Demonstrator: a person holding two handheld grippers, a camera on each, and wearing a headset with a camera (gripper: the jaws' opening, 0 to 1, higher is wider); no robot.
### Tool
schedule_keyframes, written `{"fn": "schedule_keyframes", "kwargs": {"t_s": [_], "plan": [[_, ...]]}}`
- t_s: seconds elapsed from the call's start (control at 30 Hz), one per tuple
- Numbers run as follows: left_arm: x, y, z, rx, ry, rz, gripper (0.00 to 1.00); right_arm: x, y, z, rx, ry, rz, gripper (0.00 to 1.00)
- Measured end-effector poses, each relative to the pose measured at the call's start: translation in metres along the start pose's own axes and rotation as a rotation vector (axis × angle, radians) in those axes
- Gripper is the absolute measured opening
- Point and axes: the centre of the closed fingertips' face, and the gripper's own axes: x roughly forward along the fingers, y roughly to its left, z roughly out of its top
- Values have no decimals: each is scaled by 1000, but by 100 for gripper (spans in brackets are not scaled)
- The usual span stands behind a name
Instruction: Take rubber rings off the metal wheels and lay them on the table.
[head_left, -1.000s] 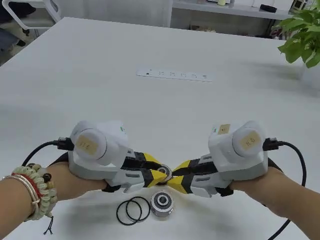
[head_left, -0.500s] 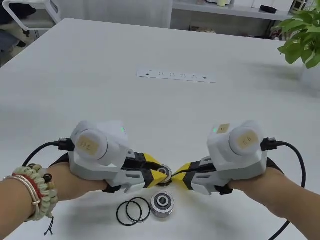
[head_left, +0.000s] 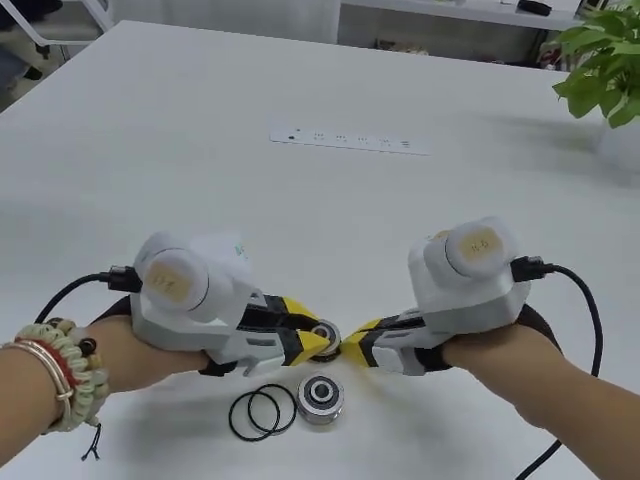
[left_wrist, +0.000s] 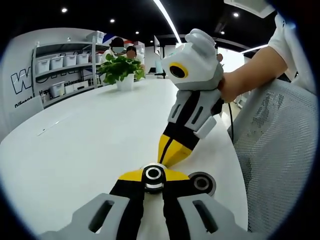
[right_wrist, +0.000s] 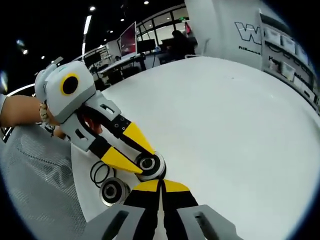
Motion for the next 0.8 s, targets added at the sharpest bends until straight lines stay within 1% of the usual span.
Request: {"fn": "schedule_keyframes", "kwargs": {"t_s": [0.07, 0.23, 0.33, 0.37, 0.53, 0.57, 0.6, 0.63, 0.8], "plan": [[0, 0, 0, 2, 0, 0, 8, -1, 0, 0, 45, 1, 4, 0], [0, 0, 0, 4, 0, -1, 8, -3, 0, 1, 192, -37, 31, 0], [0, 0, 0, 6, 0, 0, 8, -4, -2, 2, 249, -51, 42, 0], [0, 0, 0, 6, 0, 0, 8, -4, -2, 2, 249, -55, 44, 0], [0, 0, 0, 7, -3, 1, 8, -7, -2, 6, 290, -79, 55, 0], [0, 0, 0, 7, -4, 0, 8, -7, -1, 8, 303, -88, 64, 0], [0, 0, 0, 7, -4, 0, 8, -9, 1, 13, 345, -117, 89, 0], [0, 0, 0, 8, -4, 1, 8, -9, -1, 11, 344, -104, 80, 0], [0, 0, 0, 10, -2, 2, 8, -9, 3, 13, 324, -103, 77, 0]]}}
